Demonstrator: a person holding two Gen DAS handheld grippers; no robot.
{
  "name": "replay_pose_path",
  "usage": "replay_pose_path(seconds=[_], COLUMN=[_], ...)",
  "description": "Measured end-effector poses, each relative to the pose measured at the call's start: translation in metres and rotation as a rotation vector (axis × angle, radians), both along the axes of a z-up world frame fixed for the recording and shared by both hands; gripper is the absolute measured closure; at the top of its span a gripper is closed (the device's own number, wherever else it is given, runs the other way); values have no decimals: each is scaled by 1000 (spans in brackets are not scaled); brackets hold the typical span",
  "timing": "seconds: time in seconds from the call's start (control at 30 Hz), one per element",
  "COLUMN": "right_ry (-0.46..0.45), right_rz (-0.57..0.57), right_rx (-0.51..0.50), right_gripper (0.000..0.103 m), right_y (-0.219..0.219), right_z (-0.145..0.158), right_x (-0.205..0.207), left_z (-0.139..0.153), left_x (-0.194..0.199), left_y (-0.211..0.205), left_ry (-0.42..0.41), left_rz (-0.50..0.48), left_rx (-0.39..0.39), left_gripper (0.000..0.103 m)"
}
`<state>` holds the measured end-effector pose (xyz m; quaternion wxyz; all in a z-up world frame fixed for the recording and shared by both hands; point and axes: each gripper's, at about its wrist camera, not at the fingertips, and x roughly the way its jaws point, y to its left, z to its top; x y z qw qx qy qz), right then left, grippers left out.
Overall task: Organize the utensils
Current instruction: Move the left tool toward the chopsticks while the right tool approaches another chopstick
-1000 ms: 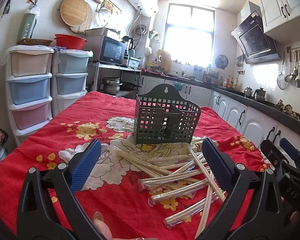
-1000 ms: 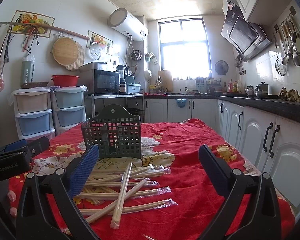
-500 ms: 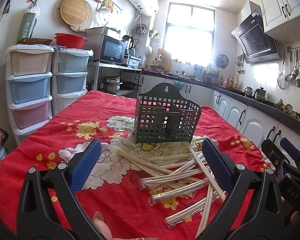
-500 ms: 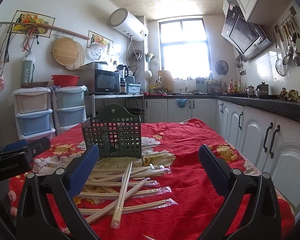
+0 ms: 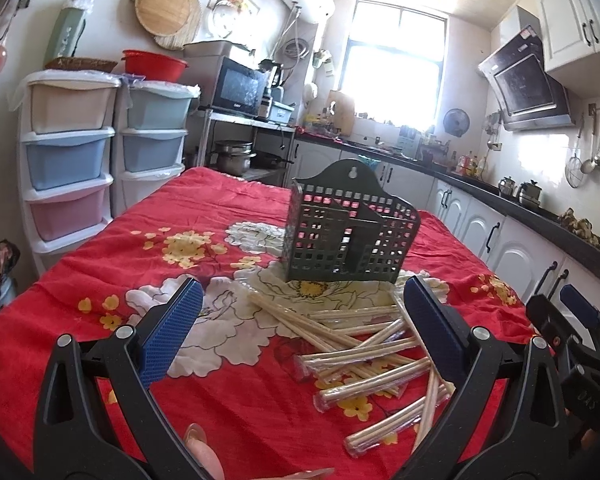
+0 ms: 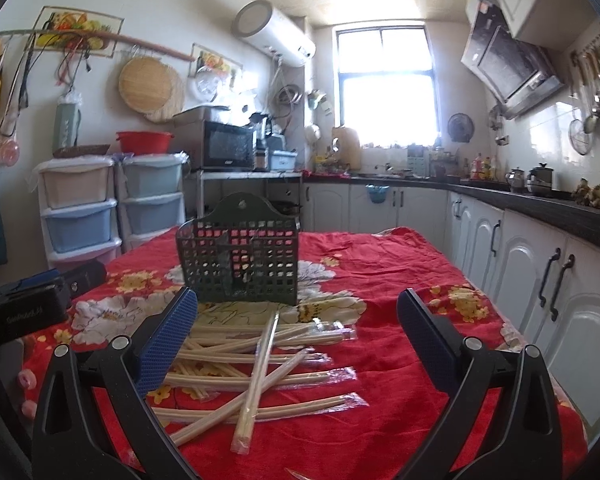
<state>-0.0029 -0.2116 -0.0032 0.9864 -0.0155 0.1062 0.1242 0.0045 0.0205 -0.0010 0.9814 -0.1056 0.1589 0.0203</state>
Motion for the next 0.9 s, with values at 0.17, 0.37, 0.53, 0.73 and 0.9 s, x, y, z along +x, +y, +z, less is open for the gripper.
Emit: replay_pose_path(seconds=[0.17,0.37,0.53,0.73,0.9], right_ry=[39,63,85,100,122], right_rz=[58,139,186,197,188], right_rx=[-30,-49,-52,-45,-50], right_gripper=[6,6,6,6,6], right_y=[10,25,35,38,39], right_z=[3,15,25,36,42], right_x=[10,20,30,47,66], left_z=[1,5,14,24,35], left_x=[7,19,33,48,63], left_y=[15,36,49,54,51], left_ry=[34,78,114,134,154], left_rz=[24,36,36,36,28], left_rx=[-27,-68,-91,-92,-69], left_gripper=[10,10,10,10,10])
